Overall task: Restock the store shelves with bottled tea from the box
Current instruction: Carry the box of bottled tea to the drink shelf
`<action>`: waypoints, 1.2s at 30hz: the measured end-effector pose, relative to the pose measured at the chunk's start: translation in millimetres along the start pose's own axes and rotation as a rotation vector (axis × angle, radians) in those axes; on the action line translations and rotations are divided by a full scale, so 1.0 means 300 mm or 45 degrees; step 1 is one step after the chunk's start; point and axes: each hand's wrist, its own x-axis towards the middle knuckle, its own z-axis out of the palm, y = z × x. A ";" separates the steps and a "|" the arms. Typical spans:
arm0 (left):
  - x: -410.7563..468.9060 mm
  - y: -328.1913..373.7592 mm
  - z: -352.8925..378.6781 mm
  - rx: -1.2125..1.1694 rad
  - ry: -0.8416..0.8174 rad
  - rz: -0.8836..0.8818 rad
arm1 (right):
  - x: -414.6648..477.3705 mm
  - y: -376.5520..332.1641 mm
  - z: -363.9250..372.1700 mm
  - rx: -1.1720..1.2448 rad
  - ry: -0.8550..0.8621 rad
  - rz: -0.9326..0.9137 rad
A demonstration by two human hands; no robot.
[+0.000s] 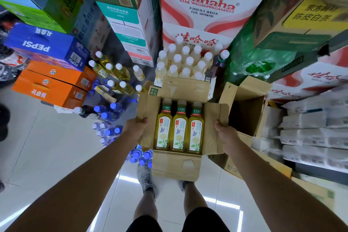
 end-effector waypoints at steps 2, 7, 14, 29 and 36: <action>-0.072 0.008 -0.024 0.007 0.061 -0.031 | -0.032 0.005 0.012 -0.053 0.000 -0.028; -0.262 -0.003 -0.127 -0.026 0.158 -0.109 | -0.131 -0.006 0.045 -0.141 0.015 -0.015; -0.615 -0.146 -0.375 -0.336 0.310 -0.152 | -0.413 -0.049 0.149 -0.592 -0.198 -0.260; -0.868 -0.905 -1.188 -0.903 0.460 -0.230 | -1.153 0.349 0.906 -0.965 -0.285 -0.575; -0.962 -1.210 -1.571 -1.038 0.646 -0.324 | -1.465 0.563 1.330 -1.144 -0.463 -0.666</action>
